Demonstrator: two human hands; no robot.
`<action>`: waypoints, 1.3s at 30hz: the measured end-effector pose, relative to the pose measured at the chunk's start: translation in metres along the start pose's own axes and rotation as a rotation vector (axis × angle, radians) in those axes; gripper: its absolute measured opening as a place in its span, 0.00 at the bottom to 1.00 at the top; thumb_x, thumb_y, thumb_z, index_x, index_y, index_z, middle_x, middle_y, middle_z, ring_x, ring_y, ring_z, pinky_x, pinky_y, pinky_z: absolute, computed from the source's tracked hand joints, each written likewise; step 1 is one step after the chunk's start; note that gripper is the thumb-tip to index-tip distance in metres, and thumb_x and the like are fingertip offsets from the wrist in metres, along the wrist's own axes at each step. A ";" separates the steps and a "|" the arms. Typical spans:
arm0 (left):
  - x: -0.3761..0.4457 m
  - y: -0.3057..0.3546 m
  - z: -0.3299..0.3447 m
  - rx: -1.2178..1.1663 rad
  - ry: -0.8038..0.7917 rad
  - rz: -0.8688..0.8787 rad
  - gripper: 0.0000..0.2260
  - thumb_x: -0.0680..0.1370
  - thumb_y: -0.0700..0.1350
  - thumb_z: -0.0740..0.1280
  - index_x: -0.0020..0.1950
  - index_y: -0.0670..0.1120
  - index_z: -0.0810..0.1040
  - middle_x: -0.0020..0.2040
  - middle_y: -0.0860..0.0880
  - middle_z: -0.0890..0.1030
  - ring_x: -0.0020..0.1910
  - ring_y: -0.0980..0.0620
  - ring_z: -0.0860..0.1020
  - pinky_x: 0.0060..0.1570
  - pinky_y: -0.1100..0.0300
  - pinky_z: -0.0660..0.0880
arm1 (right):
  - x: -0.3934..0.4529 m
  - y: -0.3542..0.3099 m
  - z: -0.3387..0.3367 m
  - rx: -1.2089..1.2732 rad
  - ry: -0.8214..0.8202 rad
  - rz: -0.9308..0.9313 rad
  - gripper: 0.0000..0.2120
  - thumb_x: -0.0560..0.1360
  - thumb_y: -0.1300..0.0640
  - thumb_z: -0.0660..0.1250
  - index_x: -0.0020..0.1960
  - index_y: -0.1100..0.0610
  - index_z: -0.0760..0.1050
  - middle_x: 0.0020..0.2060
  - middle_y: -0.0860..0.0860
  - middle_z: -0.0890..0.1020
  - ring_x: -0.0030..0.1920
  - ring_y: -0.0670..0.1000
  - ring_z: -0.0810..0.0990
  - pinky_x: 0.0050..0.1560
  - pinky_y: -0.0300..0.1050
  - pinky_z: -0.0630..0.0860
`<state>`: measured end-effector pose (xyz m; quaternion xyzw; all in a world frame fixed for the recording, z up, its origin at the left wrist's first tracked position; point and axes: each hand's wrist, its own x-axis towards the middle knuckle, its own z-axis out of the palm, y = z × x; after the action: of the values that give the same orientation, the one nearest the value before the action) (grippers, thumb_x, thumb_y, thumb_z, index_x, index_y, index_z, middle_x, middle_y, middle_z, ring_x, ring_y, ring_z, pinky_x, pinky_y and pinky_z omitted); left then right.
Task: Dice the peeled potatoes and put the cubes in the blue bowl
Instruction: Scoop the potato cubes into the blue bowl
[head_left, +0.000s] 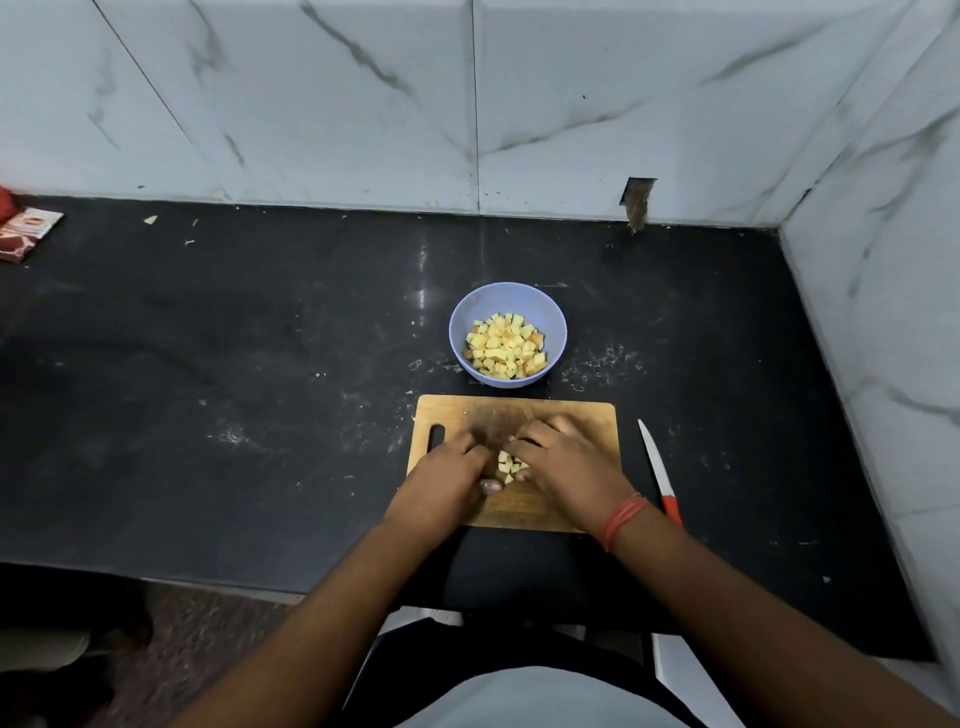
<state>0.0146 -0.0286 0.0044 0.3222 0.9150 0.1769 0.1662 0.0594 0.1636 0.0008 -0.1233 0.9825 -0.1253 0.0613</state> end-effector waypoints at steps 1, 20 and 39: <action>-0.001 -0.001 0.001 -0.020 0.012 -0.002 0.07 0.79 0.47 0.69 0.53 0.45 0.79 0.54 0.48 0.75 0.50 0.46 0.77 0.46 0.56 0.69 | 0.000 0.000 0.000 -0.007 0.019 -0.027 0.15 0.74 0.54 0.70 0.60 0.50 0.78 0.55 0.46 0.78 0.53 0.52 0.72 0.53 0.46 0.76; 0.028 0.019 -0.047 -0.777 0.393 -0.241 0.07 0.77 0.44 0.74 0.42 0.46 0.78 0.44 0.48 0.80 0.41 0.57 0.77 0.41 0.68 0.71 | 0.010 0.011 -0.027 0.281 -0.060 0.112 0.08 0.73 0.63 0.67 0.46 0.52 0.80 0.45 0.45 0.78 0.49 0.47 0.77 0.47 0.40 0.73; 0.014 -0.012 -0.028 -0.379 0.092 -0.040 0.14 0.78 0.51 0.72 0.62 0.49 0.78 0.58 0.55 0.76 0.55 0.57 0.75 0.55 0.63 0.72 | -0.002 0.022 -0.045 0.346 0.130 0.168 0.12 0.77 0.54 0.67 0.60 0.51 0.77 0.55 0.45 0.75 0.57 0.46 0.73 0.56 0.37 0.70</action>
<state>-0.0134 -0.0339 0.0210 0.2584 0.8782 0.3572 0.1855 0.0490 0.1952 0.0383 -0.0201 0.9550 -0.2946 0.0282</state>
